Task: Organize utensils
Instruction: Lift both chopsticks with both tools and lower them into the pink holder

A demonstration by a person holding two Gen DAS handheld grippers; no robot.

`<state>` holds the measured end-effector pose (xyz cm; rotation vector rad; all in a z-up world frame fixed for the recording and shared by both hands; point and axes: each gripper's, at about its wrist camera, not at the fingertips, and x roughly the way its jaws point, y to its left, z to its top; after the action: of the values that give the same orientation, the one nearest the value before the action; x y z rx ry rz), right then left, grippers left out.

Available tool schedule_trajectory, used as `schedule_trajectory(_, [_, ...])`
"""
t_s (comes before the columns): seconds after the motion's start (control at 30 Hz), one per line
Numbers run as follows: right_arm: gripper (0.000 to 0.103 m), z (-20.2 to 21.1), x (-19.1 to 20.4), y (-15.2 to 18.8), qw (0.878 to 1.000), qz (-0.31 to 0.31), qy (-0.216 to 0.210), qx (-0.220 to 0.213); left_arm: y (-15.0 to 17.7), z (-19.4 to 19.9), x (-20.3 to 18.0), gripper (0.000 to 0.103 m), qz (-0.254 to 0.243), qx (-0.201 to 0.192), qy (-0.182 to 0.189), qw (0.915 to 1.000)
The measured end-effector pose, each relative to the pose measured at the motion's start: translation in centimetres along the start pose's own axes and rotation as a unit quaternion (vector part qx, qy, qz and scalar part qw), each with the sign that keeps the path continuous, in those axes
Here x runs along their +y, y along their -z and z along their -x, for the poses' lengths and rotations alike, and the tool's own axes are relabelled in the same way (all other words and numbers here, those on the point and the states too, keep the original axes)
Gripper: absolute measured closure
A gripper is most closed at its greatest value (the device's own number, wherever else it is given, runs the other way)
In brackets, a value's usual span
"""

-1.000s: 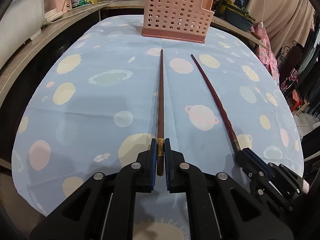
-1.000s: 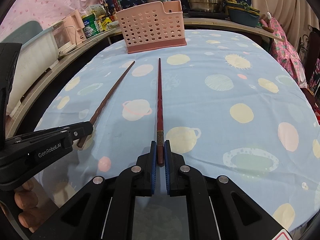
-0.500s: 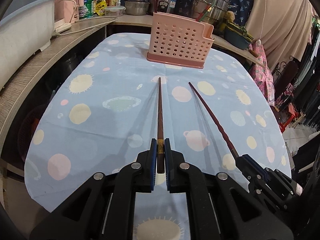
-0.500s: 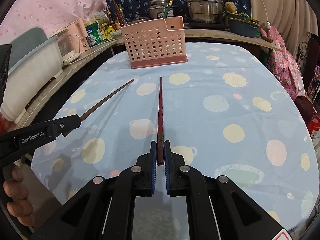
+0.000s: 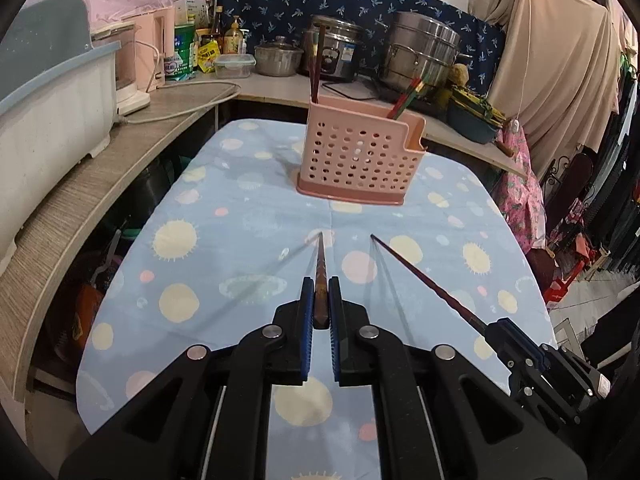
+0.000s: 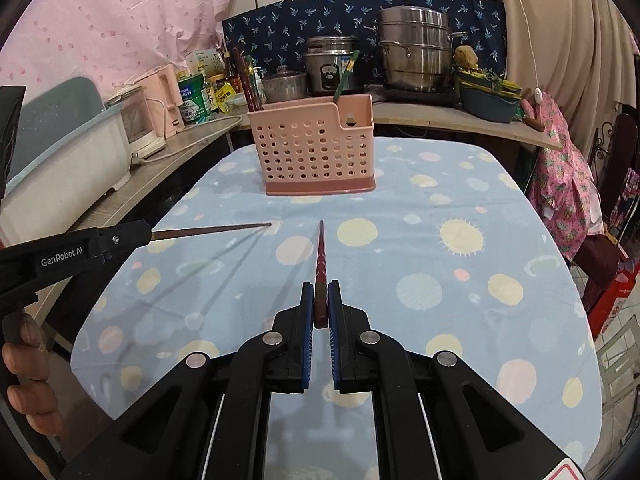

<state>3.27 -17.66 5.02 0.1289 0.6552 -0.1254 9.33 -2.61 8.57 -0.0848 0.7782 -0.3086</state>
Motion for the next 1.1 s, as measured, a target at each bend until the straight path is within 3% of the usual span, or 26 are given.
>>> schedule_trajectory(0.37, [0.096,1.0,-1.1,-6.5,0.998,-0.015,-0.028,-0.045,-6.9,0.9,-0.5,0.096,0.000,-0.057,-0.005,0.9984])
schedule_trajectory(0.77, [0.096,0.5,-2.7,-13.3,0.995,-0.041,-0.064,-0.071,-13.1,0.5,-1.2,0.096,-0.003,-0.084,0.000,0.9965])
schedule_trajectory(1.1, [0.096,1.1,-4.0,-21.9,0.986,-0.056,-0.091,-0.131,-21.3,1.9,-2.3,0.096,0.001,-0.141,0.007,0.9900])
